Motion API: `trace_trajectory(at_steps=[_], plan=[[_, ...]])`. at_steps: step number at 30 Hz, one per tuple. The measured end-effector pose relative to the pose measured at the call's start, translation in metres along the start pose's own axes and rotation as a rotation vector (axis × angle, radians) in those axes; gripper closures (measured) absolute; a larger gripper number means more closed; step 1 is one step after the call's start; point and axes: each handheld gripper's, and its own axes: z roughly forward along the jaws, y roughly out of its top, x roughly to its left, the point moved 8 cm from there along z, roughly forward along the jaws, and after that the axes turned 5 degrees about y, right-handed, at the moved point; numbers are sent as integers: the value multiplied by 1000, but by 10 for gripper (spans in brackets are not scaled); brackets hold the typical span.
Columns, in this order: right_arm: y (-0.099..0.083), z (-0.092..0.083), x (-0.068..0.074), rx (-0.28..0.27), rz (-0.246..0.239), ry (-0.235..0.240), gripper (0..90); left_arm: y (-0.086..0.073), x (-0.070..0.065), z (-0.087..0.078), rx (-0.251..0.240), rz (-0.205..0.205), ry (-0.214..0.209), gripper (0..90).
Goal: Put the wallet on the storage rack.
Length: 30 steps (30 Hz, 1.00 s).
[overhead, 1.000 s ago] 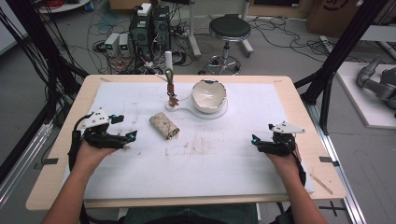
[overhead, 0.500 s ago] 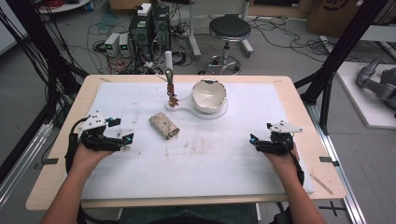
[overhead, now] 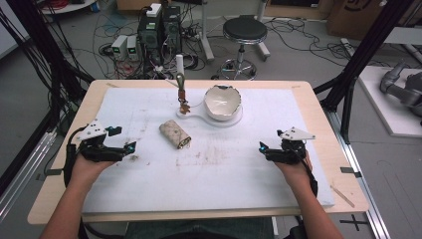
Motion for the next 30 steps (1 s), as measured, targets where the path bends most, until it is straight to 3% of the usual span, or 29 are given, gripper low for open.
trace_trajectory(at_steps=[5,12,19,30], plan=[[10,6,13,-16,-4,17,181,-7,4,0,22,-4,-3,163],[22,18,27,-12,-4,52,181,-11,4,-7,18,-16,5,163],[44,33,48,-34,8,119,181,-18,2,-13,31,-4,14,163],[69,59,81,-40,-28,172,181,-22,6,-22,35,7,33,163]])
